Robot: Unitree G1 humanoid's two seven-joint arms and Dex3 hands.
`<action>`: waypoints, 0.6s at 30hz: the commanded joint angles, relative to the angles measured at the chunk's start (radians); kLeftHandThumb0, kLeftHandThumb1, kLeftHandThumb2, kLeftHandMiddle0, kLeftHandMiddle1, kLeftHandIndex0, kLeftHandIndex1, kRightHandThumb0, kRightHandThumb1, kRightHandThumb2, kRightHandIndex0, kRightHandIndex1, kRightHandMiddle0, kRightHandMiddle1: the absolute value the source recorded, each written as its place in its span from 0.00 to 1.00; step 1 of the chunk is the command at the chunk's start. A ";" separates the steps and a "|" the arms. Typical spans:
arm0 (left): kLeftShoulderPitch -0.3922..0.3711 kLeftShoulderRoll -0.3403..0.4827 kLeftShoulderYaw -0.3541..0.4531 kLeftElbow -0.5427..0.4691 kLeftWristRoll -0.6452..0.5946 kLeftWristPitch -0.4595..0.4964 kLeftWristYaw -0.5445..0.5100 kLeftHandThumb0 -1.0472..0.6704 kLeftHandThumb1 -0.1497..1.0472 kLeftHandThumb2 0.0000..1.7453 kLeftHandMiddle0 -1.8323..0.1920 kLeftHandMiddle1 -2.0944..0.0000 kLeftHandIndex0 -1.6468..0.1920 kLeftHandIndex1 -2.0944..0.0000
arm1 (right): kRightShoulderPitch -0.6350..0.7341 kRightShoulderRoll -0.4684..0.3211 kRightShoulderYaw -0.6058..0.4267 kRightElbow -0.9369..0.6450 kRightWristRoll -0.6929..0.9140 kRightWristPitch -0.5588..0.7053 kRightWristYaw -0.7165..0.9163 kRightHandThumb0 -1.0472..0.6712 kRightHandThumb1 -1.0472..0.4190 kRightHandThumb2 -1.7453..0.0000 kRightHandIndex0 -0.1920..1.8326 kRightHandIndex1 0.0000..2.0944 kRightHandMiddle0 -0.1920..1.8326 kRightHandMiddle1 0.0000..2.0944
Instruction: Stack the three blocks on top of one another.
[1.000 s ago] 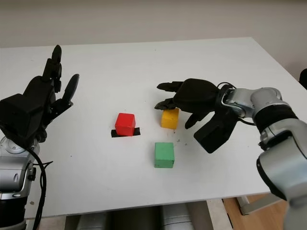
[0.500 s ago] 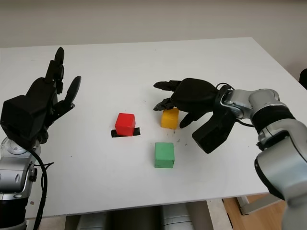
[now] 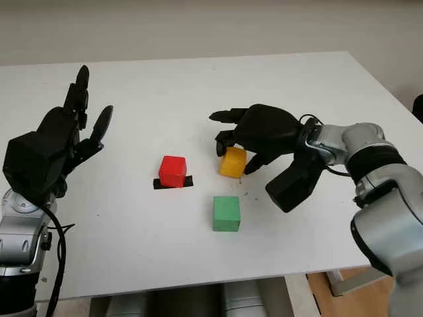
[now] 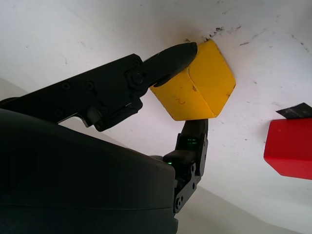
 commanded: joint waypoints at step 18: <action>0.012 -0.005 -0.003 -0.009 -0.007 -0.009 0.007 0.17 1.00 0.32 0.99 0.98 0.98 0.97 | 0.001 0.015 -0.150 0.040 0.276 0.031 0.346 0.37 0.07 0.97 0.24 0.03 0.31 0.62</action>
